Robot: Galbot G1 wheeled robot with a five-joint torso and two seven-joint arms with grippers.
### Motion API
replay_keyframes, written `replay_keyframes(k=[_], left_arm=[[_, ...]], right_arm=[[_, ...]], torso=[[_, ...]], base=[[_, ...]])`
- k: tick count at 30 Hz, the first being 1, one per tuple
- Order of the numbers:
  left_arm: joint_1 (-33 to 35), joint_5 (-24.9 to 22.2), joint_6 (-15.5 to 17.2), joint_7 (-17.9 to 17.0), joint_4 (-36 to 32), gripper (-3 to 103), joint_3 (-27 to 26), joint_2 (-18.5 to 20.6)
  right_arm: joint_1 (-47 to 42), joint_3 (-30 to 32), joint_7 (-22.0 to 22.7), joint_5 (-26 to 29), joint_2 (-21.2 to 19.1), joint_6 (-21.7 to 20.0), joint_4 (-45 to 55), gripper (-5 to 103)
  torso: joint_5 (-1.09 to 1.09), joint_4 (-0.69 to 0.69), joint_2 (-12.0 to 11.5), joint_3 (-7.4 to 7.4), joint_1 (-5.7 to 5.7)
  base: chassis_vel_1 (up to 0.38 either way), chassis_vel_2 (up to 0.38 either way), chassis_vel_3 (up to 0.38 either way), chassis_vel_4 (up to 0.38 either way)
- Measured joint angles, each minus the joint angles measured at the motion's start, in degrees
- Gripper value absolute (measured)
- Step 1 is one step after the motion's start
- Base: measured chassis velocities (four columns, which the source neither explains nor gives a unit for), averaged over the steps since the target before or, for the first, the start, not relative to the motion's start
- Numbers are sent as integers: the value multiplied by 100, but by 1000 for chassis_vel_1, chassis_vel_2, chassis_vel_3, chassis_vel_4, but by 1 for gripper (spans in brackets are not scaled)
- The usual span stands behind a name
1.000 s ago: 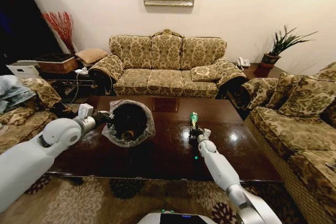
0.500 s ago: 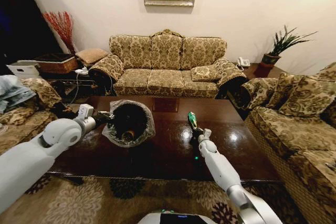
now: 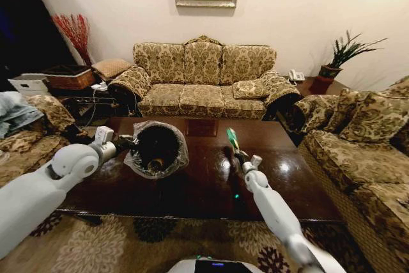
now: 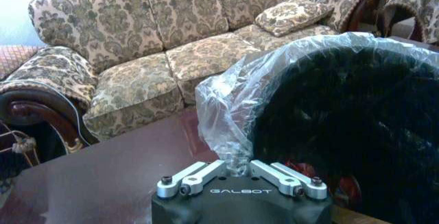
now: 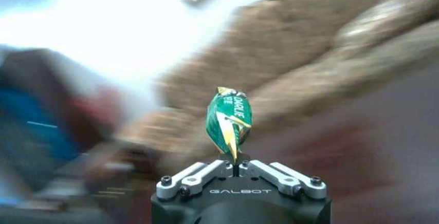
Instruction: Move to the front of the table and place the trash on the table into the trash bin.
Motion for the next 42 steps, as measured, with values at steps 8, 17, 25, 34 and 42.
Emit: replay_keyframes(k=[8,17,25,34,42], left_arm=[[-414,648,-401,-517,515,0,612,-120],[-1043,667,-509,-850,996,0,1016,-445],[-1149,890,-819,-1084,928,0,1062,-616],[-882,993,-926,-848,507,0,992,-631],[-851,1200,-1065,-293,249,0,1060,-555]], right_arm=[[-301,-501,94,2544,-793,-986,3308,0],[-141,-1304,1023,3511,-1141,-1483,4289,0],[62,-1977,3420,4382,-835,-1398,4372,0],[387,-2050,3865,4177,-169,-871,3630,0],[1030,-2086,4078,4367,524,-778,2902,0]], torso=[[-1,4,0,0,-1],[0,2,0,0,0],[1,3,1,0,0],[0,2,0,1,0],[0,2,0,1,0]], base=[[0,0,0,0],[0,0,0,0],[0,0,0,0],[0,0,0,0],[0,0,0,0]])
